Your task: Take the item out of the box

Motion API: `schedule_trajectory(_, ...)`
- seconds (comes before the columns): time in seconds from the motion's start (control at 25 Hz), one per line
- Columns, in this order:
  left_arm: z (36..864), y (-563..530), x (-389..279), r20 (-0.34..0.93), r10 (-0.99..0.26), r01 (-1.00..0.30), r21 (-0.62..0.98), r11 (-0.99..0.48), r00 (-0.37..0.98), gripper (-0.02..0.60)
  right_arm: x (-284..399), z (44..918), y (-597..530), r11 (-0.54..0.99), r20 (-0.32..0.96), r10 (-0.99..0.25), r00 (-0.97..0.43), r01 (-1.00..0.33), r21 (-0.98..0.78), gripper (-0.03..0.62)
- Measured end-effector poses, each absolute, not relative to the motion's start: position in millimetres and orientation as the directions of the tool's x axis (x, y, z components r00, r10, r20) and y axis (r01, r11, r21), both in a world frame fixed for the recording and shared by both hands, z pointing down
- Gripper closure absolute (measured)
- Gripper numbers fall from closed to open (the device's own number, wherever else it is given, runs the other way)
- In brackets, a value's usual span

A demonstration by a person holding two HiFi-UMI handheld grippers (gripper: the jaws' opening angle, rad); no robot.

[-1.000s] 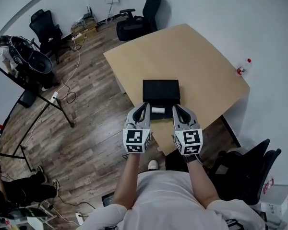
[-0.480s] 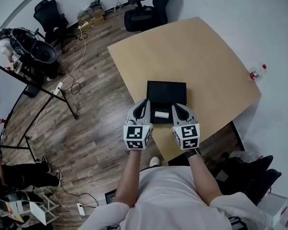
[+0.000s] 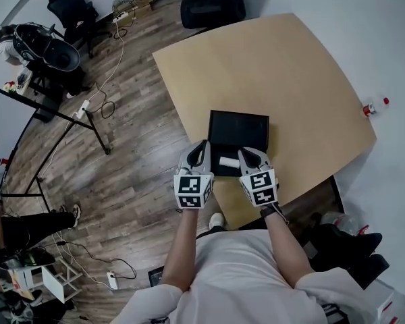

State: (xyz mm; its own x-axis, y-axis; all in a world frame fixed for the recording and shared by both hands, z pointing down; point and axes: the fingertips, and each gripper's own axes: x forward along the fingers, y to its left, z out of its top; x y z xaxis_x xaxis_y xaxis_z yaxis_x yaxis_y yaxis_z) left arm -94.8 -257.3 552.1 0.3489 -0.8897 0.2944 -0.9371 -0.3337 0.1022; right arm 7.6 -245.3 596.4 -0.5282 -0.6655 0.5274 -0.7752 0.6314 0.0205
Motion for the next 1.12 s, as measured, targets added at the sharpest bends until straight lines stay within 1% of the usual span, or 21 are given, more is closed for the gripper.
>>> schedule_trajectory(0.32,578.5,-263.4,-100.8,0.352,-0.876,-0.944,0.116,-0.310,0.331,0.574,-10.0,644.4,-244.1,0.746,0.659,-0.517,-0.547,-0.665,0.034,0.580)
schedule_trajectory(0.72,600.9,-280.0,-107.1,0.388,-0.866,-0.949,0.150,-0.277,0.315,0.574,-21.8,686.1,-244.7,0.841,0.761,-0.350,-0.546,-0.542,-0.002,0.574)
schedule_trajectory(0.8,604.4,-281.1,-107.9,0.395,-0.864,-0.950,0.155,-0.270,0.310,0.574,-22.9,694.4,-242.4,0.855,0.776,-0.316,-0.546,-0.519,-0.018,0.561)
schedule_trajectory(1.12,616.5,-277.0,-115.7,0.415,-0.864,-0.957,0.167,-0.237,0.287,0.574,-29.2,726.3,-223.0,0.910,0.834,-0.190,-0.519,-0.411,-0.048,0.476)
